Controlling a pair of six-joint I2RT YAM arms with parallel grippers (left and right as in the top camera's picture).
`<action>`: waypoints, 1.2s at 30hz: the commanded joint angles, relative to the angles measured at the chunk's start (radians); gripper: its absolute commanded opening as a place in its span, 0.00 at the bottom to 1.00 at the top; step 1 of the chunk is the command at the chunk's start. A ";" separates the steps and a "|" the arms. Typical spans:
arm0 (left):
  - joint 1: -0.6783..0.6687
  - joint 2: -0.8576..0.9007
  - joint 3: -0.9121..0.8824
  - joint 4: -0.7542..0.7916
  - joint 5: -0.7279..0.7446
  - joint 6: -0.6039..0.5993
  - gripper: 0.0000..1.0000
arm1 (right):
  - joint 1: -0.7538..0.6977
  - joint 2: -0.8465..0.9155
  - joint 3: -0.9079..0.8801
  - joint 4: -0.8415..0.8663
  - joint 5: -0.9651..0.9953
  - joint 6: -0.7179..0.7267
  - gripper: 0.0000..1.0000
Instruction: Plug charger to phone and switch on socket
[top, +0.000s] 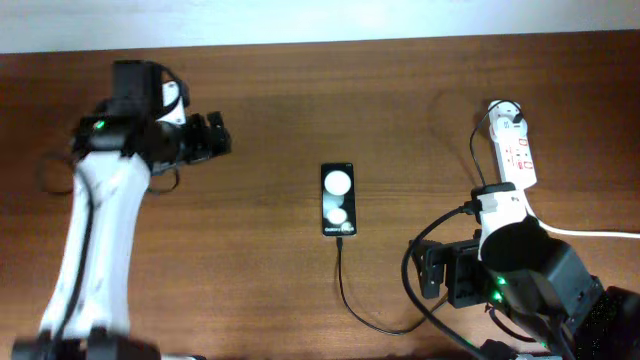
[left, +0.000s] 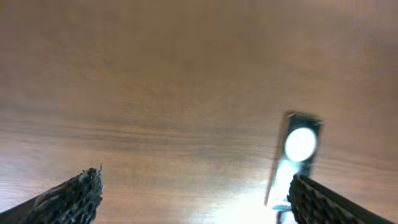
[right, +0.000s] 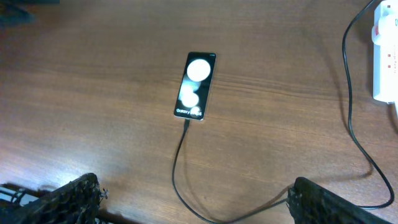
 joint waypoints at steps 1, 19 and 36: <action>-0.001 -0.231 0.007 -0.057 -0.005 0.043 0.99 | -0.004 0.003 0.011 0.002 0.016 -0.003 0.99; -0.034 -1.072 -0.195 -0.629 -0.004 0.090 0.99 | -0.004 0.003 0.011 0.002 0.016 -0.003 0.99; -0.038 -1.590 -1.093 0.461 -0.201 0.109 0.99 | -0.004 0.003 0.011 0.002 0.016 -0.003 0.99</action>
